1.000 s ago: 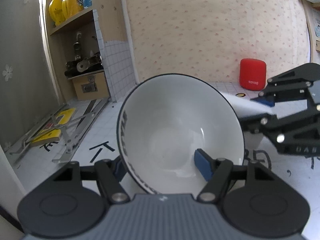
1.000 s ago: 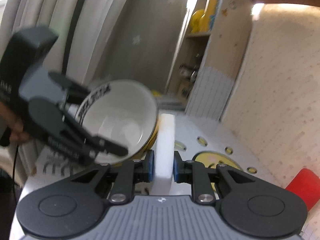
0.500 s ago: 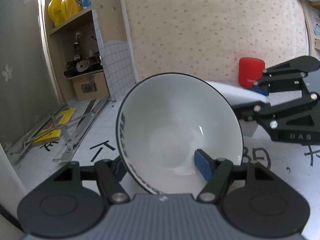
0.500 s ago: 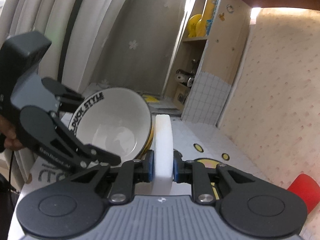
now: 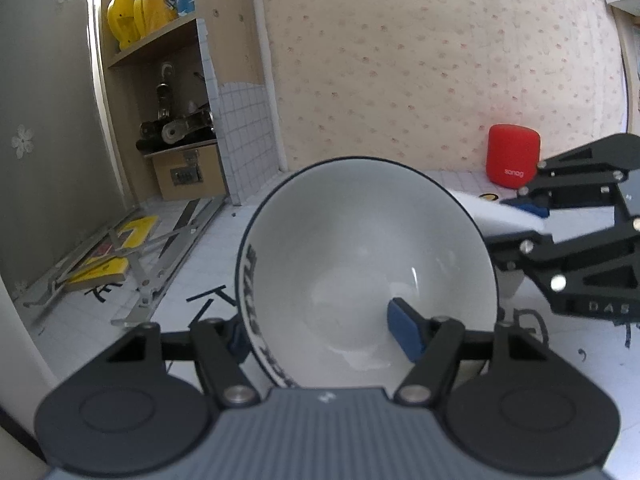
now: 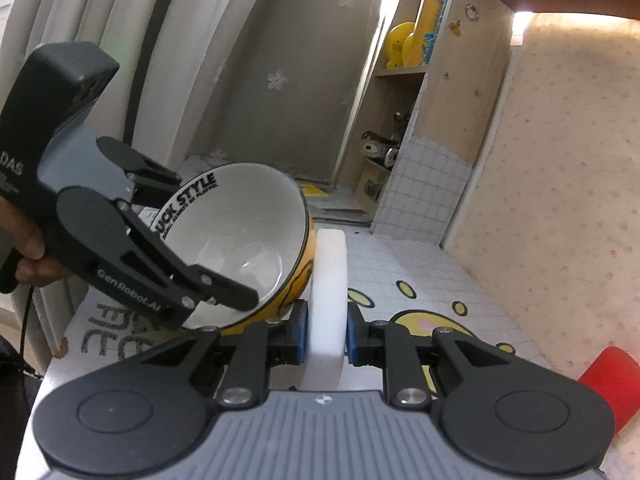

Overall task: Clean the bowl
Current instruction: 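Rub the sponge over the bowl rim with the right tool while the left tool holds the bowl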

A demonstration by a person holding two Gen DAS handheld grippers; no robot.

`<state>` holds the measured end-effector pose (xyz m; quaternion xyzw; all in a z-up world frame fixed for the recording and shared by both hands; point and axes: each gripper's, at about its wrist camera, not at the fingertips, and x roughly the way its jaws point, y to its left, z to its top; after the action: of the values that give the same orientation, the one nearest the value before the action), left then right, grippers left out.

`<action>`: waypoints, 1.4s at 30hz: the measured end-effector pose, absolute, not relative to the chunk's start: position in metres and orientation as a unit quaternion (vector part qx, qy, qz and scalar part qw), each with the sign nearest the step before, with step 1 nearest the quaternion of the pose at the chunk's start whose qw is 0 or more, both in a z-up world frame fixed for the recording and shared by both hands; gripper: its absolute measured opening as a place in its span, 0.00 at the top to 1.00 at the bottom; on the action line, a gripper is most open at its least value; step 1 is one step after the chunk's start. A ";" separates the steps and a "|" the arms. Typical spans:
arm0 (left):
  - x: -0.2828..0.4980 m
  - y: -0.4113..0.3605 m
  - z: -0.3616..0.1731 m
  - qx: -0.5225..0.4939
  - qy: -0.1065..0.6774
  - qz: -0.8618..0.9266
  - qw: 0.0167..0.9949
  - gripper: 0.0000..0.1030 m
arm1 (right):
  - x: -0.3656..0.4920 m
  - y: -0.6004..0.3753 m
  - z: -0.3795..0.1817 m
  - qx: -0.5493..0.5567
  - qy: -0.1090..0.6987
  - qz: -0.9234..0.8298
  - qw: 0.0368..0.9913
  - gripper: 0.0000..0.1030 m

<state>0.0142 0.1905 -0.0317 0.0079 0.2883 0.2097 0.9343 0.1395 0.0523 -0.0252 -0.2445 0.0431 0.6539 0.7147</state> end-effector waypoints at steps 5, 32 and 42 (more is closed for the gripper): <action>0.015 0.190 -0.032 0.008 0.291 0.210 0.933 0.36 | 0.139 0.049 -0.018 -0.223 0.031 0.652 0.724 0.82; 0.014 0.194 -0.028 0.014 0.281 0.217 0.935 0.38 | 0.134 0.055 -0.030 -0.254 0.047 0.661 0.704 0.82; 0.013 0.193 -0.029 0.016 0.283 0.223 0.933 0.38 | 0.135 0.049 -0.020 -0.217 0.025 0.663 0.716 0.82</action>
<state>0.0134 0.1926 -0.0293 0.0163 0.2831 0.2233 0.9326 0.1345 0.0492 -0.0201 -0.2170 0.0254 0.6632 0.7158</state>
